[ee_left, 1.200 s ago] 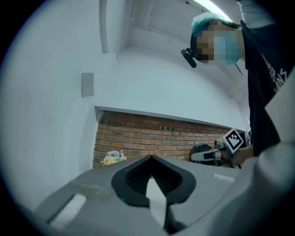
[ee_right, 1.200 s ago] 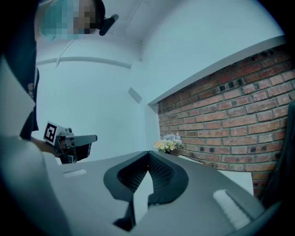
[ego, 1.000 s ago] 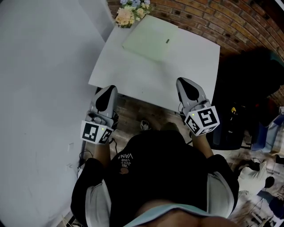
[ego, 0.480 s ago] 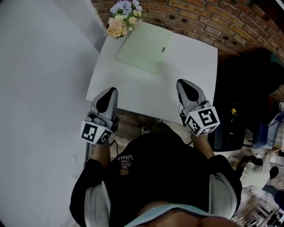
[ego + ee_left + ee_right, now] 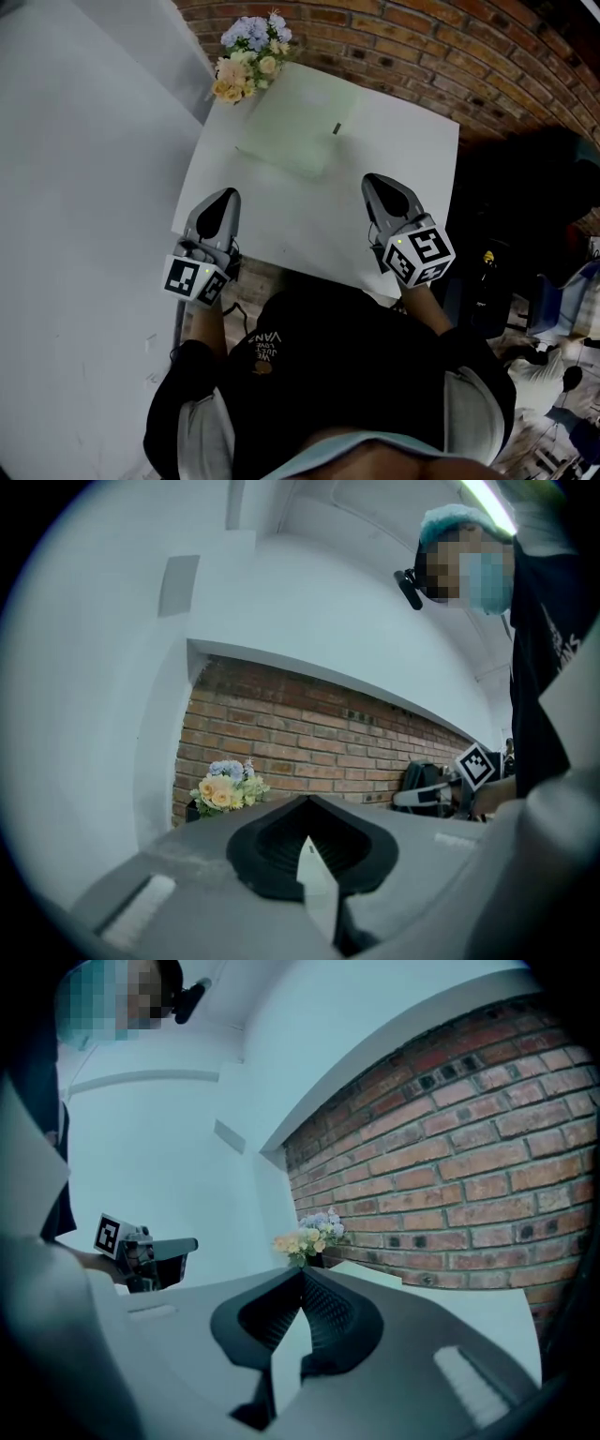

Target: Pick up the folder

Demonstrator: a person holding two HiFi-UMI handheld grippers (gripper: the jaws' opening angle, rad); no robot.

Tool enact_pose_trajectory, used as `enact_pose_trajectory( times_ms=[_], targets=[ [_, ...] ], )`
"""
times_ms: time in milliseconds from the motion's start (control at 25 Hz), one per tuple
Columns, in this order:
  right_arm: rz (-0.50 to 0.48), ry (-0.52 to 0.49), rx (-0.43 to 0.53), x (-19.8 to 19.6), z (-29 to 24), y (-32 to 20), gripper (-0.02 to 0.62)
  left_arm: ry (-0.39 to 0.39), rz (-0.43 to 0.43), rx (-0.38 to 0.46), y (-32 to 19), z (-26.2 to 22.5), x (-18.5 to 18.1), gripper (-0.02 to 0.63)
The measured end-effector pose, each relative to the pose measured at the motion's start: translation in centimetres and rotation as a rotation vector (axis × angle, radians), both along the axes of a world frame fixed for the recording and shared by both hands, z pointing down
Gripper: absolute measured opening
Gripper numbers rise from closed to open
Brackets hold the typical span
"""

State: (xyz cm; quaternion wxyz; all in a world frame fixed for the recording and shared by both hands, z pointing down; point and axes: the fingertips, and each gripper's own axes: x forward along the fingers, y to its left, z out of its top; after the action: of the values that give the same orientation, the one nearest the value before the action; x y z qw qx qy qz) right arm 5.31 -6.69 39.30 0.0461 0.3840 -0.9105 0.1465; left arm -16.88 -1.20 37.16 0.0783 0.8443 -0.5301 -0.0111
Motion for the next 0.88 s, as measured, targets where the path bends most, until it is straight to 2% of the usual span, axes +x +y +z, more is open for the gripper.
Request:
enact_pose_trajectory(
  times_ms=[320,720,880],
  targets=[
    [0.034,-0.008,-0.063,-0.1,2.2,-2.4,-0.002,-0.012,0.026,-0.083,-4.3,2.3,-0.6,0.0],
    [0.177,-0.026,-0.145,-2.8,5.5,-5.8,0.006,-0.03,0.145,-0.181,-11.0,6.9,-3.4,0.003],
    [0.249,-0.035,-0.167,-3.3,6.5,-7.6,0.05,-0.023,0.146,-0.234,-13.5,9.3,-5.2,0.017]
  ],
)
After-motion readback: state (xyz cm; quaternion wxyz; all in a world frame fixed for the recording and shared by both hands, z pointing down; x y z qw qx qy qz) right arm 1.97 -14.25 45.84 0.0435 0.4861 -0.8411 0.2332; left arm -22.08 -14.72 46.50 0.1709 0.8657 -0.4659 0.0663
